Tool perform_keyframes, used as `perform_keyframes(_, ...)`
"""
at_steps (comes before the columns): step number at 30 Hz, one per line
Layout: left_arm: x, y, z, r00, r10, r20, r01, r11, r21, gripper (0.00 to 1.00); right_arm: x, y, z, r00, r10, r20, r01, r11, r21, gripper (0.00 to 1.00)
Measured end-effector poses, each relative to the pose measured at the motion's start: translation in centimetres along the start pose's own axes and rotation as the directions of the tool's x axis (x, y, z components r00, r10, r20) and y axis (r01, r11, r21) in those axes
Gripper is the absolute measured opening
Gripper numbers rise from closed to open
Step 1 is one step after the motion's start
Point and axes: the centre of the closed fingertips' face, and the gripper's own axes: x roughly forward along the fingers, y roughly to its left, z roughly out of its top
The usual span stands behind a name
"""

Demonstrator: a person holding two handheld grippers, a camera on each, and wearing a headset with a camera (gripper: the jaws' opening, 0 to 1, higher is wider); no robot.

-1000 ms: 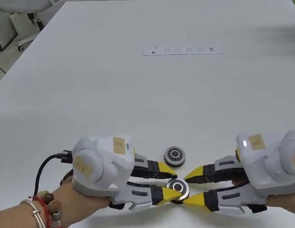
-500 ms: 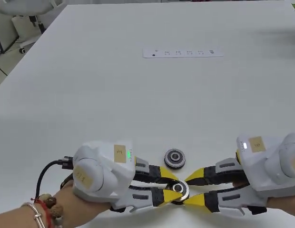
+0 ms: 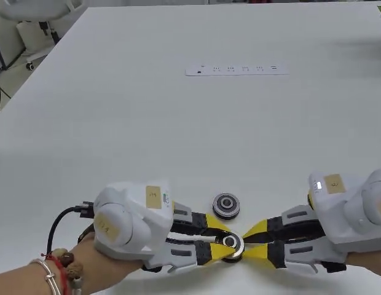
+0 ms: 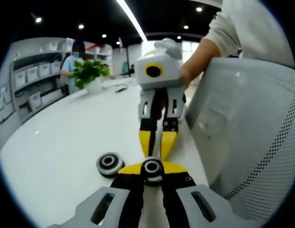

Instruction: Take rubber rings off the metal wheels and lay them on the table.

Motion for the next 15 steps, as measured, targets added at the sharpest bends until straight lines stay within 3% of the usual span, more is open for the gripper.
perform_keyframes(15,-0.24,-0.02,-0.08,1.0,0.006,0.0,-0.006,1.0,0.008,0.14,0.08,-0.09,-0.01,0.9997,-0.015,-0.019,0.015,1.0,-0.003,0.02)
